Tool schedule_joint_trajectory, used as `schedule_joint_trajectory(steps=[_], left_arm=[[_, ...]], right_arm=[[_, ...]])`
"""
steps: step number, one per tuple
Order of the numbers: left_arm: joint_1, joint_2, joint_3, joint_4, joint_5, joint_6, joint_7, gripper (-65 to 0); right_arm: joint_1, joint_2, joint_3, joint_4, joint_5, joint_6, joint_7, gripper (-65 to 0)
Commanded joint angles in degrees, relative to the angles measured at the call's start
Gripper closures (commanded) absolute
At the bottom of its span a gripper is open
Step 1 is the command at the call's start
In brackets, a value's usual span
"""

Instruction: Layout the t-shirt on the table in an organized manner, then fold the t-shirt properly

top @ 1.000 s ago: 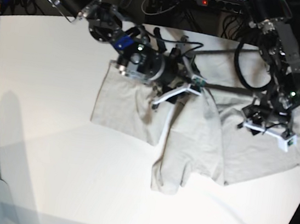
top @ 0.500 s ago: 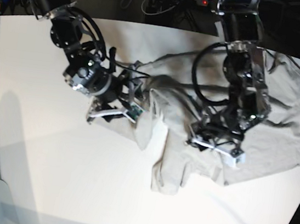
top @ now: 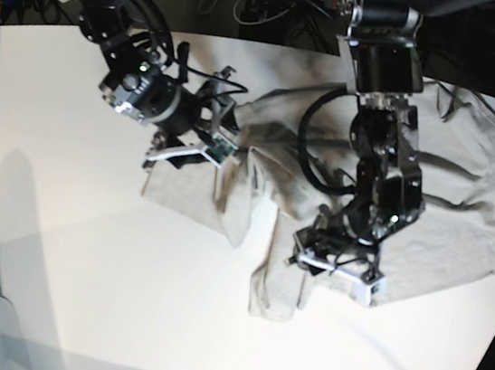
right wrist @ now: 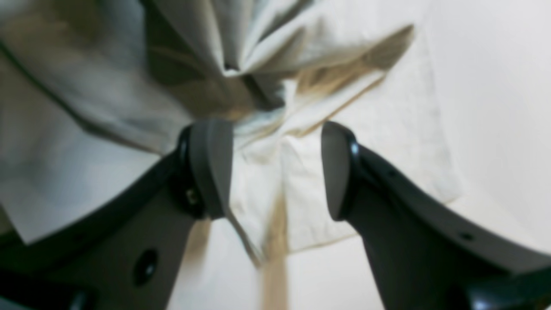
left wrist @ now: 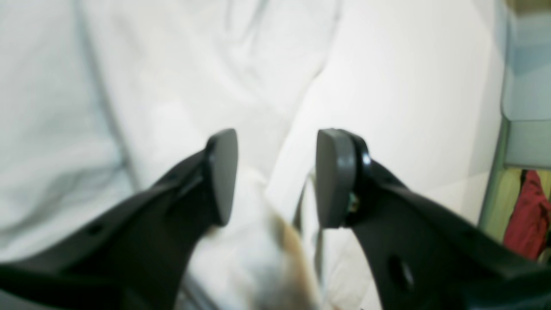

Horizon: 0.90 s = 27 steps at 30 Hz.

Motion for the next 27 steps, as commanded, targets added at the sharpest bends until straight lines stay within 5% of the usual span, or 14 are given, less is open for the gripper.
schedule_joint_trajectory(steps=[1,9,16,27], left_arm=[[-2.75,0.40,1.14,-0.79,-0.31,0.48,-0.69,-28.9],[-12.07,0.40,4.92,-18.64,4.79,1.01,-6.76,-28.9],[-15.50,0.40,12.92,-26.20,7.69,10.94,-11.24,-28.9],[-19.36,0.40,18.37,-38.33,8.22,15.87,-15.20,-28.9]], right_arm=[[0.18,0.86,0.37,0.94,0.12,0.02,0.44,-33.4],[-1.49,1.83,6.97,0.94,0.12,0.02,0.44,-33.6],[-1.49,2.62,10.13,0.94,0.12,0.02,0.44,-33.6],[-2.28,2.88,13.03,0.94,0.12,0.02,0.44,-33.6]])
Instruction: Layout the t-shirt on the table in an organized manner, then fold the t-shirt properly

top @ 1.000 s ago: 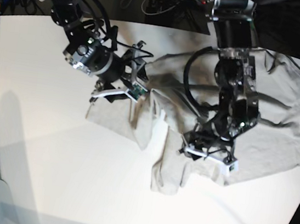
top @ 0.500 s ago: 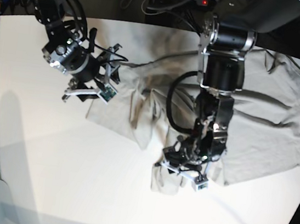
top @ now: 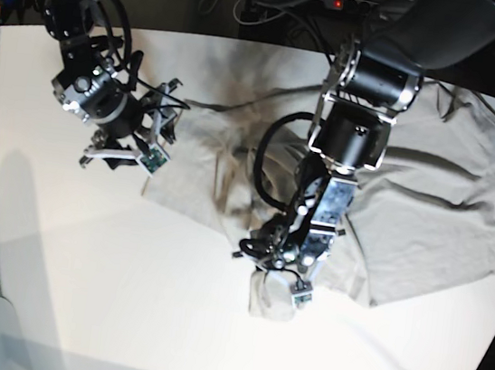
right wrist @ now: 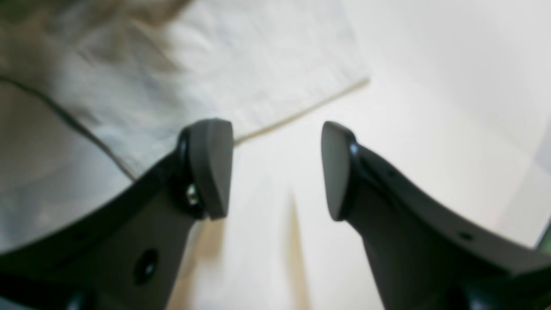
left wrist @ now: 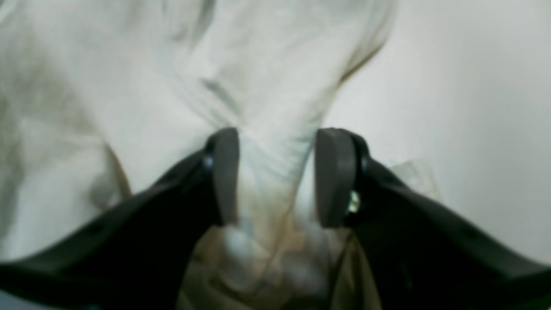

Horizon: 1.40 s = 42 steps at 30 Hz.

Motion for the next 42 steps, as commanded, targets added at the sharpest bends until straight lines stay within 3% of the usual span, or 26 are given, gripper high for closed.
schedule_joint_trajectory(steps=[1,6,14,18,25,28,34,42], left_arm=[[-2.58,0.42,0.47,0.24,0.11,1.48,-0.71,-28.9],[-3.28,0.42,0.38,-4.24,0.11,1.48,-0.71,-27.0],[-2.93,-0.80,-0.50,-6.88,-0.60,0.96,-2.11,0.0],[-2.67,-0.36,-5.42,-0.99,-0.60,0.96,-1.59,-0.2],[5.16,0.42,-14.56,26.70,-1.56,0.96,7.03,-0.1],[9.38,-0.18,-19.31,37.96,-8.68,0.96,11.43,-0.1],[17.46,-7.13,-27.14,49.91,-27.59,1.40,16.26,-0.1],[26.34,-17.06,-42.17,50.26,-38.40,0.96,16.70,-0.1]], right_arm=[[0.63,0.43,0.33,1.00,0.27,-0.04,1.27,-33.6],[0.63,0.43,0.33,1.00,0.27,-0.04,1.27,-33.5],[0.72,0.35,0.33,1.00,0.27,-0.04,1.27,-33.5],[0.63,0.26,0.33,0.91,0.27,-0.04,1.27,-33.5],[0.63,0.26,0.42,0.56,0.27,-0.04,1.27,-33.4],[0.72,0.08,0.42,0.48,0.27,-0.04,1.27,-33.4],[0.63,-1.59,0.33,0.48,0.27,-0.04,1.27,-33.5],[1.15,-2.82,0.25,0.48,0.27,-0.04,1.27,-33.5]])
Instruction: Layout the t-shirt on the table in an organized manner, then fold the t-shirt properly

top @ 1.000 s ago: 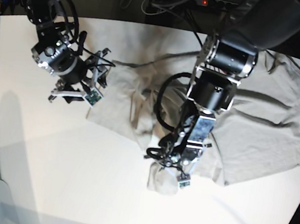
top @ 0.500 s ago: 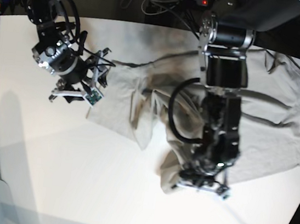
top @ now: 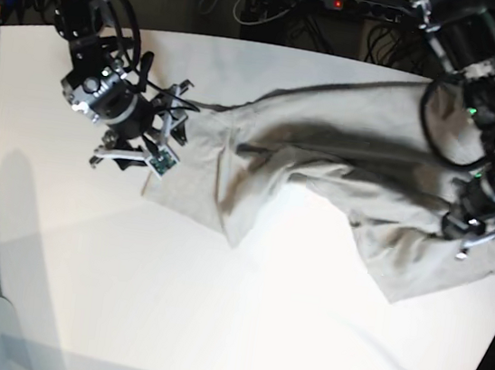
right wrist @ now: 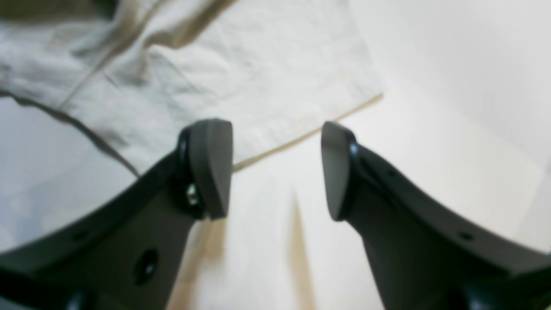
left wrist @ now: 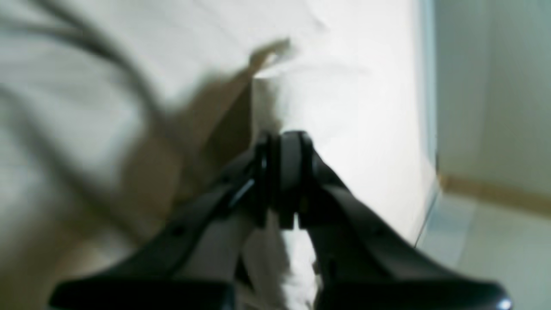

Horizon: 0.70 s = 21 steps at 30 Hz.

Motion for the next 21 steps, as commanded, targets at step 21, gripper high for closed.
schedule_joint_trajectory(steps=[21], left_arm=[[14.78,-4.58,-5.55,-5.81,-15.23,0.96,-0.19,-0.1]], right_arm=[[3.48,-9.98,-0.24,1.46,0.51,0.05,1.35,-33.6]])
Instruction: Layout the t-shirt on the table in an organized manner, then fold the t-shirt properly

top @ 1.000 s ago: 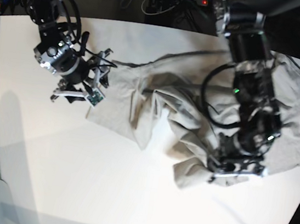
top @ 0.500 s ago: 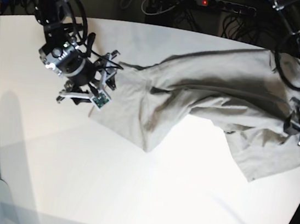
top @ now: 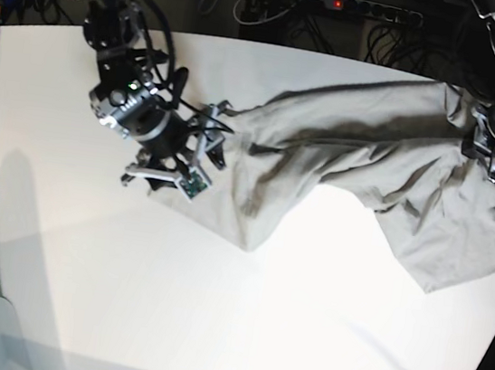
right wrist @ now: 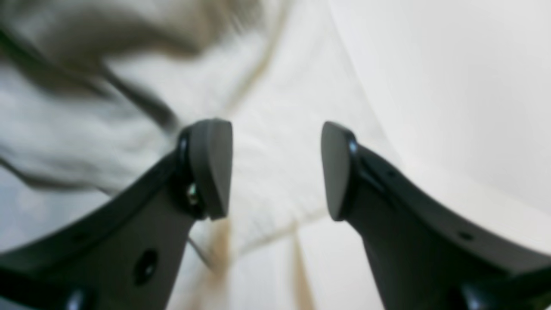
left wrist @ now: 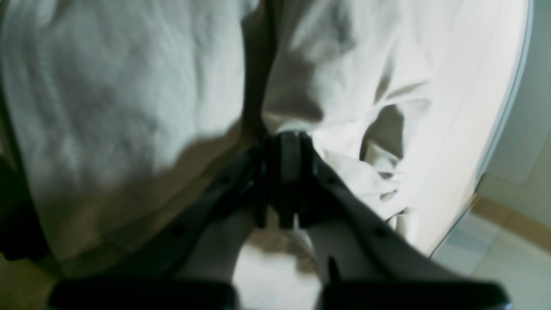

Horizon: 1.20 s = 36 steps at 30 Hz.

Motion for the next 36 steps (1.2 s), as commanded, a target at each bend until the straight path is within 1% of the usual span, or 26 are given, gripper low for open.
schedule_joint_trajectory(steps=[1,5,9,12,16,20,23,27,31,33,36], left_arm=[[-0.28,-1.00,-0.15,0.68,-3.55,1.04,0.57,-0.1],[0.25,-1.00,1.26,0.85,-3.55,0.96,0.57,-0.3],[0.34,-2.05,4.25,0.85,-3.55,0.96,0.04,-6.3],[0.34,-2.05,4.69,0.85,-3.55,0.96,0.04,-9.9],[0.34,-1.70,4.69,1.03,-2.15,0.96,0.13,-10.6],[0.34,-1.44,4.69,0.94,0.05,0.96,0.13,-10.6],[0.25,-1.17,4.78,0.85,0.23,0.96,0.13,-10.6],[0.43,-1.09,4.78,0.76,0.23,0.96,0.13,-10.6],[0.34,-0.47,4.78,0.85,0.23,0.96,0.04,-10.6],[0.34,-0.38,5.22,0.94,0.23,0.96,0.13,-10.6],[0.34,-0.65,8.12,0.85,0.23,0.96,0.04,-10.6]], right_arm=[[0.99,-0.87,-0.24,1.24,0.73,0.00,1.24,-33.6],[2.75,-2.89,-4.19,1.24,0.73,0.00,1.24,-33.9],[4.60,-5.26,-8.94,0.98,0.73,0.00,1.24,-38.5],[6.53,-7.11,-11.40,-0.25,0.82,0.00,1.24,-40.6],[10.49,-11.59,-13.78,-7.11,0.91,0.00,1.24,-40.7],[16.29,-16.52,-14.39,-18.80,0.91,0.00,1.77,-40.5],[19.89,-16.77,-14.39,-25.48,0.99,0.00,1.86,-40.4],[22.62,-16.77,-15.10,-29.00,1.43,0.00,2.30,-40.4],[26.58,-16.77,-18.70,-36.21,7.59,0.00,4.67,-40.3],[28.33,-16.77,-18.79,-39.99,10.66,0.00,5.64,-40.2],[29.74,-16.77,-18.79,-41.66,14.97,0.00,7.13,-40.2]])
